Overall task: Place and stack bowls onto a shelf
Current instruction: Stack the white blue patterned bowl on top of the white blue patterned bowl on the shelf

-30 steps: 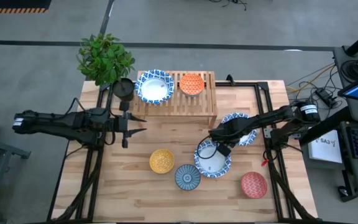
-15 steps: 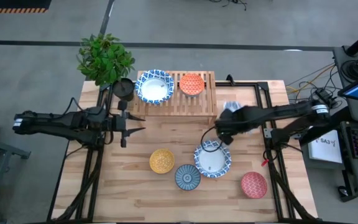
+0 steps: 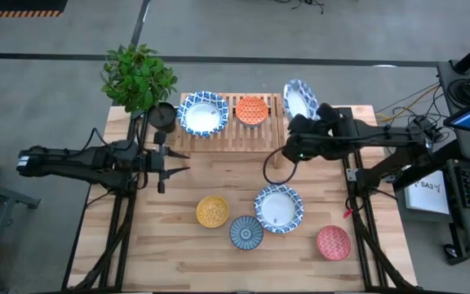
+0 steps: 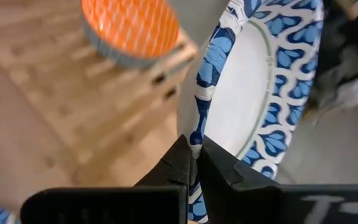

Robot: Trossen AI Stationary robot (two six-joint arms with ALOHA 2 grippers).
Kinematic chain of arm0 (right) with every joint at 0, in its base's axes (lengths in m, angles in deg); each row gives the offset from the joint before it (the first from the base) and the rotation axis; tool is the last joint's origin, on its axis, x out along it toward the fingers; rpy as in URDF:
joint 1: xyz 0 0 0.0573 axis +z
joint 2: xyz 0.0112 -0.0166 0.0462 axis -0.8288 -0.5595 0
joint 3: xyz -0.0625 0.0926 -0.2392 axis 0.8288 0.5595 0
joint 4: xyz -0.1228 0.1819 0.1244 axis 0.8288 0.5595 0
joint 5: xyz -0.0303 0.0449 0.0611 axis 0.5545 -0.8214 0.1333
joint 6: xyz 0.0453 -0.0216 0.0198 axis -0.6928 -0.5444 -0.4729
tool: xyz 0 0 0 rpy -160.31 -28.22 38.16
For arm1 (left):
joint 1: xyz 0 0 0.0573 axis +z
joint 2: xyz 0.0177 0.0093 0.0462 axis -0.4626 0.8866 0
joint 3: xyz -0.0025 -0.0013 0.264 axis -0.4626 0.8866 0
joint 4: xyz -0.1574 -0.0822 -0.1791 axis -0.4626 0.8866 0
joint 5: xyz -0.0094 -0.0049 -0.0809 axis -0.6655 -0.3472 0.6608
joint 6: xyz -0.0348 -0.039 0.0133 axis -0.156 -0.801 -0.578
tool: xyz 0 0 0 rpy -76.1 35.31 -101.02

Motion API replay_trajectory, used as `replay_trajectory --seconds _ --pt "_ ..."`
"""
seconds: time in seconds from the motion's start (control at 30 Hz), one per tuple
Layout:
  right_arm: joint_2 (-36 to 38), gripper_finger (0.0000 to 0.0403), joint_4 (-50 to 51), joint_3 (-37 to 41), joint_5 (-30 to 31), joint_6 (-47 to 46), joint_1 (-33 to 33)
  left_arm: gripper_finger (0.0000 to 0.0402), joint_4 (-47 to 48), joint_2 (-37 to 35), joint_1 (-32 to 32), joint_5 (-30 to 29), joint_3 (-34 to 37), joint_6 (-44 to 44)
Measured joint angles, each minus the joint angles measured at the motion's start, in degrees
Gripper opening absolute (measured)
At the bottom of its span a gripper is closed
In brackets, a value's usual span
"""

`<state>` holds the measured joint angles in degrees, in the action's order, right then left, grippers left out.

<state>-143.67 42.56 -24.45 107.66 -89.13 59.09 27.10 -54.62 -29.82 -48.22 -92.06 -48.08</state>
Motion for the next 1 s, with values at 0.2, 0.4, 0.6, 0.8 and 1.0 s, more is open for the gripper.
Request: replay_trajectory --seconds 0.2,0.4,0.6,0.8,1.0 --pt "-4.0 0.0012 -9.4 -6.7 4.9 18.4 0.0 0.0122 0.1 -2.5 0.0 0.0 -1.4 -2.8" --pt "-10.0 0.0012 -24.1 -11.7 4.4 47.3 -0.1 0.0122 0.8 -6.2 0.0 0.0 -1.9 -7.1" --pt "-19.2 0.0012 -27.5 -20.8 4.4 63.2 -1.5 0.0122 2.2 -10.9 0.0 0.0 -1.9 -9.8" --pt "-28.1 0.0012 -27.4 -29.4 3.6 75.4 -3.8 0.0122 6.2 -15.1 0.0 0.1 -1.9 -11.9" --pt "-35.2 0.0012 -27.5 -36.7 -5.0 80.1 -6.6 0.0122 8.2 -17.8 0.0 0.1 -1.4 -12.5"
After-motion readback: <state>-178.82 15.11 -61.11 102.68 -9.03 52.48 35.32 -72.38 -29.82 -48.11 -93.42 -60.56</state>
